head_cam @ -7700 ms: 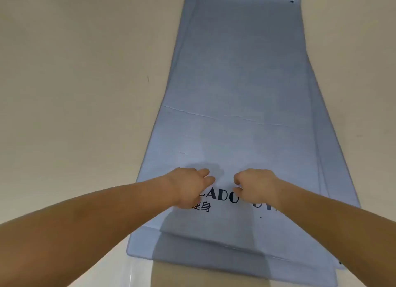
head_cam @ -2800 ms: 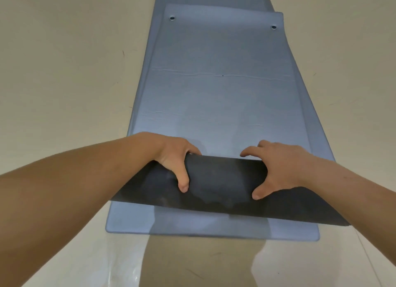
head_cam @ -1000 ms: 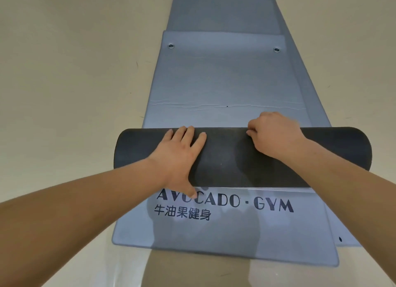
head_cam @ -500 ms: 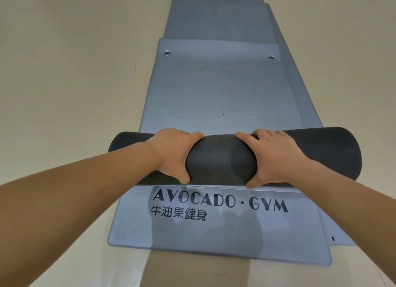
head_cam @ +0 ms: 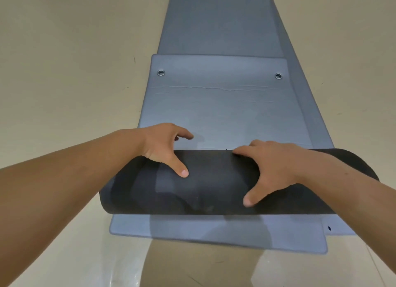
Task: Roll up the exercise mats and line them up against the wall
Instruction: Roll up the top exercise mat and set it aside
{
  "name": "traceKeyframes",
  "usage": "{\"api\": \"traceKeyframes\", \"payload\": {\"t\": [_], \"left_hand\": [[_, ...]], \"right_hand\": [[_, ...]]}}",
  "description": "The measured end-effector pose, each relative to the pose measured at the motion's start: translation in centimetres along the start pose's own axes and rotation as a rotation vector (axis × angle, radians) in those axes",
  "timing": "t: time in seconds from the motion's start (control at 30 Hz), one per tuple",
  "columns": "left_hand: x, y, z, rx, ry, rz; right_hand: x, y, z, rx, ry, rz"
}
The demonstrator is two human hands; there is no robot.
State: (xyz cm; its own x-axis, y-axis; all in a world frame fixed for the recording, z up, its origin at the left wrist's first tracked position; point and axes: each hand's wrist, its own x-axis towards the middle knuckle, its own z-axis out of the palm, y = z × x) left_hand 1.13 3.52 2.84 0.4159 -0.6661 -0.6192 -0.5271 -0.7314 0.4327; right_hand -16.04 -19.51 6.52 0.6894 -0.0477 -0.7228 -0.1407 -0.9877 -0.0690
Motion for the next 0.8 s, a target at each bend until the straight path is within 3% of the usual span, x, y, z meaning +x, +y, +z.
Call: {"api": "traceKeyframes", "payload": {"t": [0.13,0.23,0.33,0.47,0.53,0.6,0.8], "left_hand": [[-1.0,0.3,-0.6,0.283,0.253,0.022],[-1.7,1.0,-0.4,0.414,0.381,0.094],[-2.8,2.3,0.9,0.462,0.400,0.236],[-2.9,2.8,4.5,0.581,0.292,0.144],[-2.0,2.4,5.7,0.585,0.268,0.027],[-1.0,2.1,5.9,0.585,0.306,-0.027],[0.9,1.5,3.1,0.601,0.312,-0.003]], "right_hand": [[1.3,-1.9,0.4,-0.117,0.013,0.083],[2.3,-0.6,-2.0,-0.013,-0.016,0.069],[3.2,0.5,-3.8,0.138,0.018,0.039],[3.9,1.0,-4.2,0.222,0.249,0.092],[3.6,0.5,-3.8,0.150,0.441,0.131],[3.1,-0.4,-3.1,0.033,0.528,0.129],[2.5,-1.2,-1.8,-0.179,0.242,0.162]]}}
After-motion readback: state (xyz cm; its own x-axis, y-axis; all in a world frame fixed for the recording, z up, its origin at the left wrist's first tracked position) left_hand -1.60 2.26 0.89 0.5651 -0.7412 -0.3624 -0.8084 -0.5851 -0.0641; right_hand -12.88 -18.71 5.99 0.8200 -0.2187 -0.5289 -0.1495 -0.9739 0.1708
